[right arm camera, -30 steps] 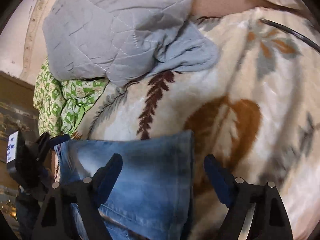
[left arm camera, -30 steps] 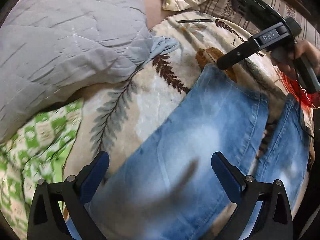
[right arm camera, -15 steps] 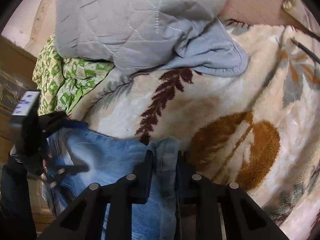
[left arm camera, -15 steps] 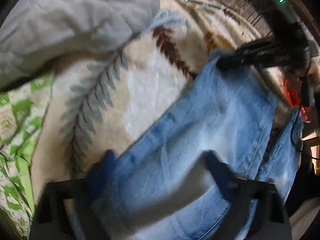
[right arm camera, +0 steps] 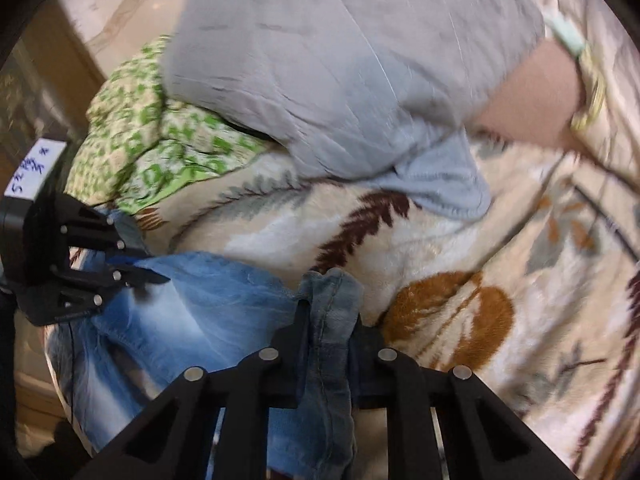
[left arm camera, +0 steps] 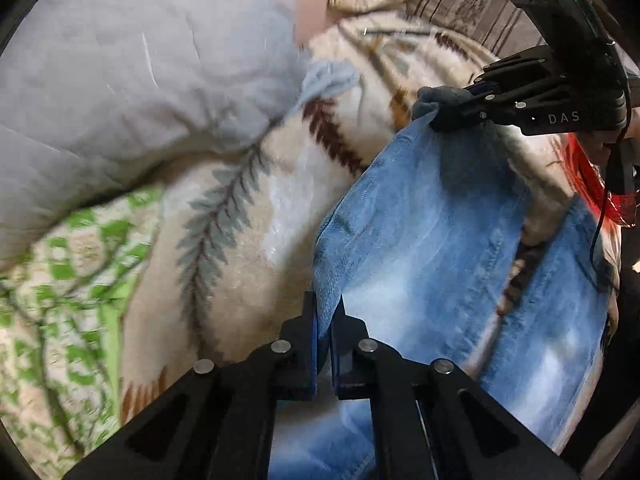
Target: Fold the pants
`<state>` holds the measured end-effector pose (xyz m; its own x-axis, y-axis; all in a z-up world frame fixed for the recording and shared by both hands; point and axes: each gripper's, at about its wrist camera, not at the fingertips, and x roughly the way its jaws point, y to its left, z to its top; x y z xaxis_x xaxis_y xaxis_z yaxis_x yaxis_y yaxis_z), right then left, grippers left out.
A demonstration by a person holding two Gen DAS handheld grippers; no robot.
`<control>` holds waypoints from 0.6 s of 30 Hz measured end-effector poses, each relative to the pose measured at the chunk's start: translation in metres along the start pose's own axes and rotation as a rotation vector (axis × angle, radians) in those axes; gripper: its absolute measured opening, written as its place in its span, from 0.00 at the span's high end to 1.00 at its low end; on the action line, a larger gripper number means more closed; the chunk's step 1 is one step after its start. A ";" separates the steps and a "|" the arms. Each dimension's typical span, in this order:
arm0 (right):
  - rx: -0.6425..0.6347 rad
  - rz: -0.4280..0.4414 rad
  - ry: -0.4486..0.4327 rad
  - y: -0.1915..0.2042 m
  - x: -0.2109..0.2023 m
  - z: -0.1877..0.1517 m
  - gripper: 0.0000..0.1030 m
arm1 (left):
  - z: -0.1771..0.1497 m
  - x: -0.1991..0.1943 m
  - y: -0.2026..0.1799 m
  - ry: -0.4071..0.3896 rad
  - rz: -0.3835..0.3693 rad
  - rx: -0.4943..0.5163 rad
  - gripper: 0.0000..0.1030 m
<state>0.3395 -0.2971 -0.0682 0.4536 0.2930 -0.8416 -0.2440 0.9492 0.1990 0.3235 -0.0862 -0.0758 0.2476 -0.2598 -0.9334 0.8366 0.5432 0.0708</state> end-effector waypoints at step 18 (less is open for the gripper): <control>-0.117 -0.032 -0.062 0.075 -0.120 -0.211 0.84 | -0.147 -0.074 -0.220 -0.198 0.208 0.084 0.96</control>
<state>0.0860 -0.2855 -0.0579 0.5141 0.2724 -0.8133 -0.3249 0.9394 0.1092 0.0493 -0.0687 -0.0741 0.5012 -0.3049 -0.8098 0.7935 0.5354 0.2895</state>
